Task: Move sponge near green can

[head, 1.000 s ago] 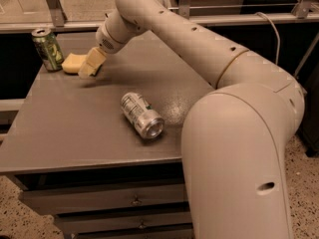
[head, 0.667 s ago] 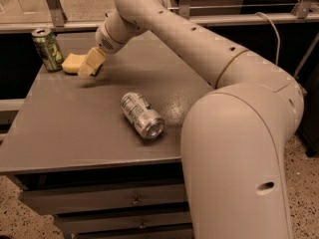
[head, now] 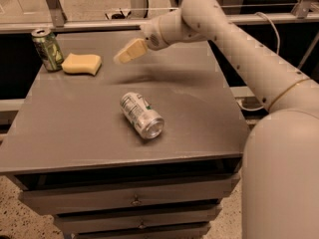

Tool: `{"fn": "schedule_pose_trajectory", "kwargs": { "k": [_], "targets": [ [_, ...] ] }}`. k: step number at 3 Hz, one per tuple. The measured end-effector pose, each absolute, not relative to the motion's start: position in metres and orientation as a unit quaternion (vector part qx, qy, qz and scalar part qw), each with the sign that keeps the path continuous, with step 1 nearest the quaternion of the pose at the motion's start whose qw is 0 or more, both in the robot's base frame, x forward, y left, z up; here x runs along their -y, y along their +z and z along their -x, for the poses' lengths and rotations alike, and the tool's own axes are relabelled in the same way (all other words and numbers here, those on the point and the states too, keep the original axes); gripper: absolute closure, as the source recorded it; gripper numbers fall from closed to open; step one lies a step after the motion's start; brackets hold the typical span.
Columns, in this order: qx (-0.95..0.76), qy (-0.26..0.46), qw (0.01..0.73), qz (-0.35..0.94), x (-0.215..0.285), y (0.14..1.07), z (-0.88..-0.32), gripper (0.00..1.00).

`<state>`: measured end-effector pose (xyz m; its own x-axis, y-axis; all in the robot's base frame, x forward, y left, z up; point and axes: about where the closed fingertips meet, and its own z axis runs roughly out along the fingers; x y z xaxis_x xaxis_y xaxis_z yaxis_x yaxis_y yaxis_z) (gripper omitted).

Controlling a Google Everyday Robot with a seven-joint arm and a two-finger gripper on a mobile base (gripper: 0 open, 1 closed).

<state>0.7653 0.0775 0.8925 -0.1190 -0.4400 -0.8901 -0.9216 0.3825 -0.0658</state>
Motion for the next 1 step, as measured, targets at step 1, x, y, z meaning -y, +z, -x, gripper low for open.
{"fn": "schedule_pose_trajectory", "kwargs": {
  "k": [1],
  "targets": [
    [-0.704, 0.269, 0.457, 0.473, -0.0548, 0.8949, -0.7655, 0.0]
  ]
}}
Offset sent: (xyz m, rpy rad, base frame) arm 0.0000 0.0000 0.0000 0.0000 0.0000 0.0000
